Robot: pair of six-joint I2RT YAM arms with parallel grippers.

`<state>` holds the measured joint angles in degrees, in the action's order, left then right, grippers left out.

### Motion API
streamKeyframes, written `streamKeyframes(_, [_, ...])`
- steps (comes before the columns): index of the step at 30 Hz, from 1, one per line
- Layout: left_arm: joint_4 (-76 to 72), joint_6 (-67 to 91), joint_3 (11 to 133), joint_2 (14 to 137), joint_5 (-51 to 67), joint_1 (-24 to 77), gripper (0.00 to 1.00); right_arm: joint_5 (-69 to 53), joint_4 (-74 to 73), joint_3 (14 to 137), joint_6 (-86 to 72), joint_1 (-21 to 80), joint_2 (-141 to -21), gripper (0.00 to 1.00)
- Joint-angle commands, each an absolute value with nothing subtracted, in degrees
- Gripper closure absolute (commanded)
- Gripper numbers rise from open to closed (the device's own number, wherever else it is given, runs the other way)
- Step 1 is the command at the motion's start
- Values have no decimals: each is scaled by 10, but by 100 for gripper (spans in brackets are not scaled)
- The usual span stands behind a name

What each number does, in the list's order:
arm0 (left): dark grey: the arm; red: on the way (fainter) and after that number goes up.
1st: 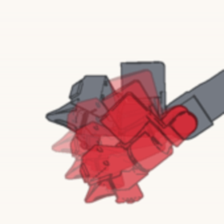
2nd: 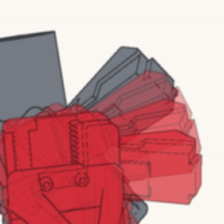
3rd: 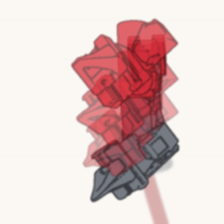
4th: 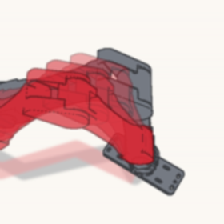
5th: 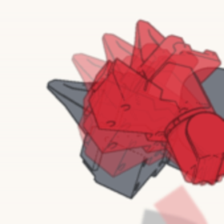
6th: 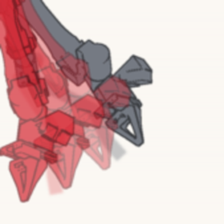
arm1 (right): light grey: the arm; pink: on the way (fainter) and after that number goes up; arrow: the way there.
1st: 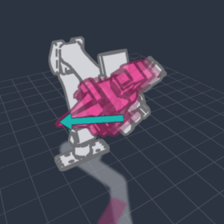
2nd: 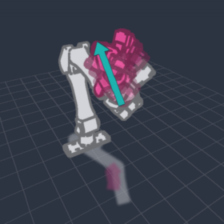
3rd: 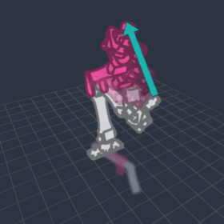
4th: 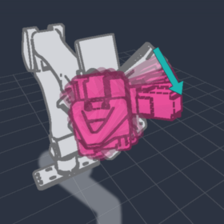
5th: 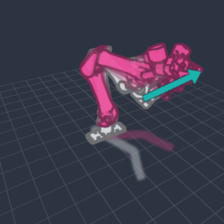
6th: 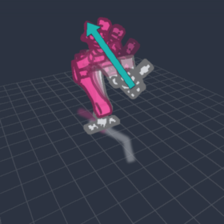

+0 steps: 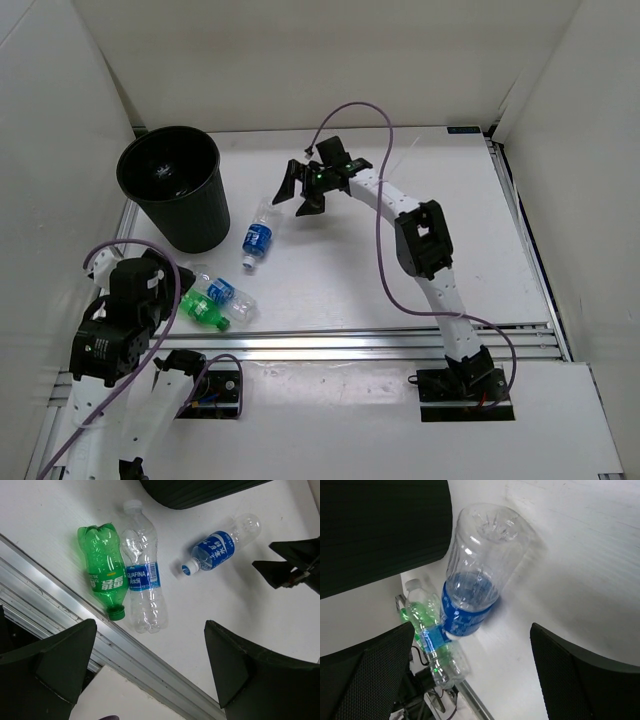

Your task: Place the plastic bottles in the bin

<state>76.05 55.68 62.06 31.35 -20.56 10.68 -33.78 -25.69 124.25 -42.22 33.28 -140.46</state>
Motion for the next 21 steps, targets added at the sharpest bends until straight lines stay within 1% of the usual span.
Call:
streamKeyframes(1, [804, 571, 613, 327, -216, 109, 0, -360, -259, 1274, -414, 352, -1457, 0])
streamKeyframes(3, [810, 566, 619, 333, -206, 109, 0, -366, -264, 1296, -414, 359, -1481, 0])
streamKeyframes(7, [817, 566, 632, 338, -199, 109, 0, -344, -265, 1310, -401, 379, -1486, 0])
streamKeyframes(9, [817, 566, 632, 338, -193, 109, 0, -353, -246, 1303, -430, 379, -1500, 0])
streamKeyframes(11, [817, 561, 632, 344, -181, 109, 0, -365, -246, 1329, -442, 384, -1517, 0])
streamKeyframes(12, [817, 552, 637, 344, -181, 109, 0, -365, -240, 1334, -449, 384, -1528, 3])
streamKeyframes(13, [817, 552, 637, 344, -173, 109, 0, -371, -240, 1334, -449, 384, -1528, 15])
streamKeyframes(15, [817, 546, 643, 344, -168, 109, 0, -376, -240, 1326, -455, 384, -1528, 27])
streamKeyframes(16, [817, 546, 643, 344, -168, 109, 0, -381, -235, 1318, -463, 377, -1528, 42])
streamKeyframes(18, [817, 552, 643, 338, -168, 109, 0, -395, -235, 1291, -469, 360, -1504, 55])
streamKeyframes(19, [817, 552, 649, 333, -168, 109, 0, -408, -235, 1282, -469, 346, -1492, 65])
streamKeyframes(21, [817, 557, 649, 328, -174, 109, 0, -424, -235, 1254, -469, 324, -1428, 72])
